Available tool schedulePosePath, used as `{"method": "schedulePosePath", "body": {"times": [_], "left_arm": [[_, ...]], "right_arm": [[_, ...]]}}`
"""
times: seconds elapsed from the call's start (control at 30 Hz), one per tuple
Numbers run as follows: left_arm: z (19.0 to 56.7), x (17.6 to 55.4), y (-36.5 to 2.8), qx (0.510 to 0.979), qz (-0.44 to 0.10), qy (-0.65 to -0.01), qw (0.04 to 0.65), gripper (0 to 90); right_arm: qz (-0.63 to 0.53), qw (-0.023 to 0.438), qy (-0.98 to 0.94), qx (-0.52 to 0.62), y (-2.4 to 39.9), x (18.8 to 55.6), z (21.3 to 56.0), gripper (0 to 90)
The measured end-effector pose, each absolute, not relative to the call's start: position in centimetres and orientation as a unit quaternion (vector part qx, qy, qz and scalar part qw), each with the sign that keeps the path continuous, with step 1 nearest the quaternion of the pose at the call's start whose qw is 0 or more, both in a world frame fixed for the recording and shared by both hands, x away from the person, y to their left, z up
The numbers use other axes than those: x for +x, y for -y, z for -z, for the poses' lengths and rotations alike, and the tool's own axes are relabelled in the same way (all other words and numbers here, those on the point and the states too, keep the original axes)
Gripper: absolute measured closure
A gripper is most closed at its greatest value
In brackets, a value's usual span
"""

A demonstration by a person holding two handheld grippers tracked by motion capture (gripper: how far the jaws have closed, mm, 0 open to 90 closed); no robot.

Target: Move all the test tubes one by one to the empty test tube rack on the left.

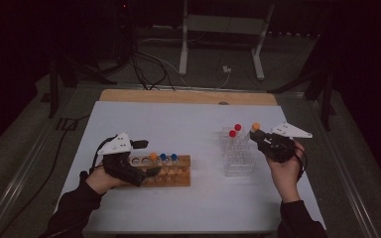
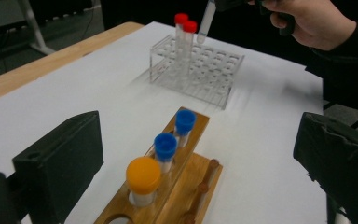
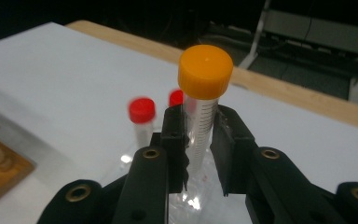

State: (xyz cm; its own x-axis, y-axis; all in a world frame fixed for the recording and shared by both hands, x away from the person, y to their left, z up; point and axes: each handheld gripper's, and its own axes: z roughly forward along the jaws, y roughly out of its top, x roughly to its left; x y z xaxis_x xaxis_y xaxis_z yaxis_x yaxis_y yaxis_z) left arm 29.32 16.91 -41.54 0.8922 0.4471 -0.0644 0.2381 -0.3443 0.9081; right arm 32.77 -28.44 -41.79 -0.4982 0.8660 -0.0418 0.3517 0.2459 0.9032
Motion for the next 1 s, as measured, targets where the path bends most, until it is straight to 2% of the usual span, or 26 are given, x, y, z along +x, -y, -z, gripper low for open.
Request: {"method": "schedulePosePath", "body": {"times": [0.1, 0.27, 0.53, 1.0], "left_arm": [[41.3, 29.1, -16.7, 0.814, -0.096, -0.207, 0.535, 2.1], [40.8, 28.7, -16.5, 0.813, -0.097, -0.201, 0.537, 2.1], [40.3, 28.2, -15.9, 0.813, -0.083, -0.194, 0.542, 2.2], [39.8, 27.0, -14.4, 0.816, -0.067, -0.175, 0.547, 2.5]], "right_arm": [[-0.463, 0.290, -0.737, 0.398, 28.0, 32.0, 40.7, 75.2], [-0.474, 0.274, -0.750, 0.372, 26.6, 30.7, 39.8, 75.2], [-0.484, 0.217, -0.783, 0.324, 24.0, 28.9, 39.9, 75.2], [-0.464, 0.114, -0.845, 0.240, 17.8, 26.6, 42.2, 75.2]]}}
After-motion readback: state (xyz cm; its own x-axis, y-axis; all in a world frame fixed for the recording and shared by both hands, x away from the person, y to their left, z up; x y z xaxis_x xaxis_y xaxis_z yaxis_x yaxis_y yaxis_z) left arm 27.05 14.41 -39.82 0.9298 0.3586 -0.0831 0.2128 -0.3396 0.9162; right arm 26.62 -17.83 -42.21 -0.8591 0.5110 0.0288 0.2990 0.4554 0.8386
